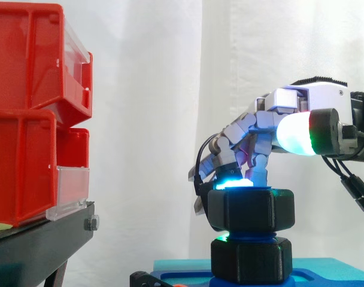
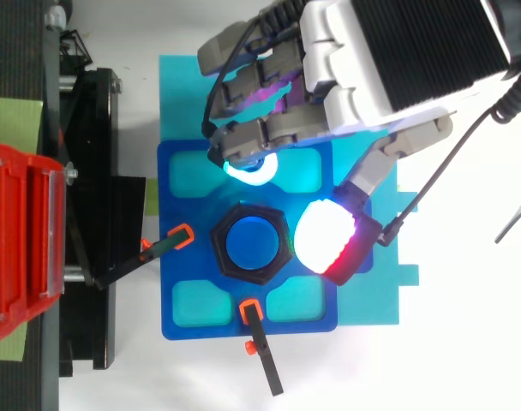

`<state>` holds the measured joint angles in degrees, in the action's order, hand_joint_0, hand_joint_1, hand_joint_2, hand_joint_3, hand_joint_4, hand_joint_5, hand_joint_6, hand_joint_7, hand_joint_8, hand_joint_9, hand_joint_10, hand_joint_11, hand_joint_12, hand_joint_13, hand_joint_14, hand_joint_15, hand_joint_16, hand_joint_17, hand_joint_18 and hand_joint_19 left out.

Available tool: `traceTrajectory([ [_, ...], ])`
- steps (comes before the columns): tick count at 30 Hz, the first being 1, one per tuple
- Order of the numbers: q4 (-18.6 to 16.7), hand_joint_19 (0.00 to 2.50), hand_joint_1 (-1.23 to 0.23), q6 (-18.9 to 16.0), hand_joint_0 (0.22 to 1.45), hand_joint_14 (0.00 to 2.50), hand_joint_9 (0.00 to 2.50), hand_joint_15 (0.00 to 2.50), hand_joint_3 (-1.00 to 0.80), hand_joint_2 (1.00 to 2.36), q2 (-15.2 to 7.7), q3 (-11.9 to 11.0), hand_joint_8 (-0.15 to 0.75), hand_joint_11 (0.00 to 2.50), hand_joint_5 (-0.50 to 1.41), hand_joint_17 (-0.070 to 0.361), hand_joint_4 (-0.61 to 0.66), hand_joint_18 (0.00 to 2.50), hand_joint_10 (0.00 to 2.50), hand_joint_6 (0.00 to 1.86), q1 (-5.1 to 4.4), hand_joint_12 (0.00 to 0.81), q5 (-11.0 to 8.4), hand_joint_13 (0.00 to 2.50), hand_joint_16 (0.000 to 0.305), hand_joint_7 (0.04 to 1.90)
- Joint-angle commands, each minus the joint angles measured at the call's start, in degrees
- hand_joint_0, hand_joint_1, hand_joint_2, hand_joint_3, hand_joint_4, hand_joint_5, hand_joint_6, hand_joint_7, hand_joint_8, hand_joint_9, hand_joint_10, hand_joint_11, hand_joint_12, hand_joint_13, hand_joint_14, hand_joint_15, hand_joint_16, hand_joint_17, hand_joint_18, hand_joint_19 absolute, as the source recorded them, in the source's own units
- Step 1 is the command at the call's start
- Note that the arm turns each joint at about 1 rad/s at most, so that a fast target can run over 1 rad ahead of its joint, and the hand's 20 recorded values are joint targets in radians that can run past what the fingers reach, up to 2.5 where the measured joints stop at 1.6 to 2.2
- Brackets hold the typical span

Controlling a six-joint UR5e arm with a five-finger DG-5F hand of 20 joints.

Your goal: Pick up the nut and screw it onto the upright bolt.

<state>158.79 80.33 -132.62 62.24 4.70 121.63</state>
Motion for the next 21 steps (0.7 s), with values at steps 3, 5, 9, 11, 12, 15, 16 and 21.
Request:
traceTrajectory([
  [3, 0.6, 0.14, -0.11, 0.0, 0.53, 0.00, 1.30, 0.00, -0.50, 1.00, 0.0, -1.8, 0.265, 0.00, 0.05, 0.046, 0.17, 0.56, 0.00, 0.52, 0.93, 0.203, 1.59, 0.83, 0.020, 1.38],
  [5, 0.9, 0.12, -0.11, 0.0, 0.53, 0.00, 1.26, 0.00, -0.50, 1.00, 0.0, -2.4, 0.267, 0.01, 0.02, 0.048, 0.17, 0.53, 0.00, 0.50, 1.01, 0.211, 1.85, 0.80, 0.022, 1.35],
  [9, 2.1, 0.13, -0.10, 0.0, 0.52, 0.00, 1.21, 0.00, -0.50, 1.00, 0.0, -4.1, 0.266, 0.00, -0.01, 0.053, 0.18, 0.50, 0.00, 0.51, 1.37, 0.224, 2.12, 0.77, 0.023, 1.26],
  [11, 2.3, 0.13, -0.10, 0.0, 0.52, 0.00, 1.16, 0.00, -0.50, 1.00, 0.1, -4.6, 0.261, 0.00, -0.03, 0.055, 0.23, 0.48, 0.00, 0.51, 1.37, 0.232, 2.12, 0.74, 0.024, 1.13],
  [12, 2.1, 0.12, -0.10, 0.0, 0.52, 0.00, 1.15, 0.00, -0.50, 1.00, 0.0, -4.6, 0.260, 0.00, -0.04, 0.057, 0.24, 0.47, 0.00, 0.50, 1.37, 0.235, 2.03, 0.73, 0.025, 1.06],
  [15, 1.3, 0.12, -0.09, 0.0, 0.52, 0.00, 1.12, 0.00, -0.50, 1.00, 0.0, -4.6, 0.257, 0.00, -0.05, 0.059, 0.27, 0.46, 0.00, 0.50, 1.10, 0.240, 1.94, 0.72, 0.026, 0.98],
  [16, 1.1, 0.12, -0.09, 0.0, 0.52, 0.00, 1.11, 0.00, -0.50, 1.00, 0.0, -4.6, 0.254, 0.00, -0.06, 0.060, 0.27, 0.45, 0.00, 0.50, 1.01, 0.240, 1.94, 0.71, 0.027, 0.96],
  [21, -0.5, 0.12, -0.09, -0.4, 0.52, 0.00, 1.08, 0.00, -0.50, 1.00, 0.0, -4.6, 0.250, 0.00, -0.06, 0.061, 0.27, 0.43, 0.00, 0.50, 0.57, 0.242, 1.59, 0.68, 0.027, 0.89],
])
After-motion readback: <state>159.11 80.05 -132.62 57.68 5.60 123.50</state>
